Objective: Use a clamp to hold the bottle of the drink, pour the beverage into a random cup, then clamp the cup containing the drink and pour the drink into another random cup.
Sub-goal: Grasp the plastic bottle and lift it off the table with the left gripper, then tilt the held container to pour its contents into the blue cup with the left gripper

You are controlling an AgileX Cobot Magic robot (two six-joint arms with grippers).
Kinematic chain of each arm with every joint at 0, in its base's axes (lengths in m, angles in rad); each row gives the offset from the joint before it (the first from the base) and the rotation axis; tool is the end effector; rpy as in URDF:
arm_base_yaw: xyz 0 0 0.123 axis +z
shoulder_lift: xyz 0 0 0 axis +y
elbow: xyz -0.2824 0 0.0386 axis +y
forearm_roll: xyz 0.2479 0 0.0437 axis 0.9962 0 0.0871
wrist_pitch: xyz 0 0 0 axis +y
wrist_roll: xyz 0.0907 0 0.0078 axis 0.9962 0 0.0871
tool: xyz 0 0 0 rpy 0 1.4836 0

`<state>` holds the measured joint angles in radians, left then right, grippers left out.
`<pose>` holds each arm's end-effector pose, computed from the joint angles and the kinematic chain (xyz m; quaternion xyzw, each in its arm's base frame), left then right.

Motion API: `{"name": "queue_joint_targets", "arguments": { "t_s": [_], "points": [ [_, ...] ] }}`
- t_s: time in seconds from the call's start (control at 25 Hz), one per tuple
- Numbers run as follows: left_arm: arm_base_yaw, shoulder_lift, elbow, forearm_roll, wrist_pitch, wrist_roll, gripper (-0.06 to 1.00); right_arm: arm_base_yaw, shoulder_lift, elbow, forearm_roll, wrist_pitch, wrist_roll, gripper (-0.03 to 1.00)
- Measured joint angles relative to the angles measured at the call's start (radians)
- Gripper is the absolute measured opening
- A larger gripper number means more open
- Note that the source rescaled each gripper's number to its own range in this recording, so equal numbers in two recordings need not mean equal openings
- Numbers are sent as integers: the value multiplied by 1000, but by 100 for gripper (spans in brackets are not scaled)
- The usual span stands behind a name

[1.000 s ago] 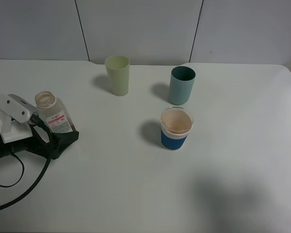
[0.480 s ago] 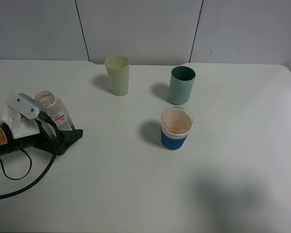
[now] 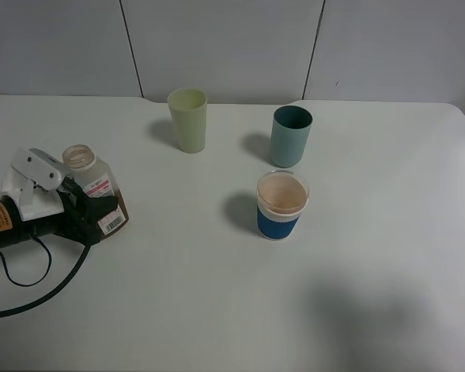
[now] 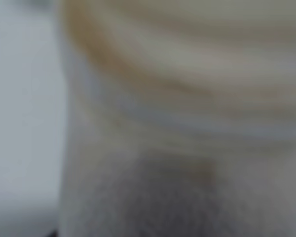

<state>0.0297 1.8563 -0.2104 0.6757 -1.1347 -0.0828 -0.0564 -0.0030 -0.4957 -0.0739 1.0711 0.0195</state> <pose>0.2078 -0.0454 0.0948 0.2356 0.8071 -0.1900 0.5070 -0.0057 -0.0056 0.2753 0.0341 0.8550 -0.0464 0.5154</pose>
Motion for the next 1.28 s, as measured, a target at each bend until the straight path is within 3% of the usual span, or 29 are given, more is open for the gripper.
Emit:
{"name": "queue_joint_targets", "arguments": {
  "t_s": [0.4,0.56,0.68,0.84,1.08,1.28],
  "points": [
    [0,0,0,-13,-2,23,2,0,0,0,0,0,0,100],
    [0,0,0,-61,-2,23,2,0,0,0,0,0,0,100],
    [0,-2,7,-140,-6,26,2,0,0,0,0,0,0,100],
    [-13,-51,46,-335,12,55,2,0,0,0,0,0,0,100],
    [-182,-167,57,-741,52,187,2,0,0,0,0,0,0,100],
    [-349,-200,57,-1108,60,368,2,0,0,0,0,0,0,100]
  ]
}}
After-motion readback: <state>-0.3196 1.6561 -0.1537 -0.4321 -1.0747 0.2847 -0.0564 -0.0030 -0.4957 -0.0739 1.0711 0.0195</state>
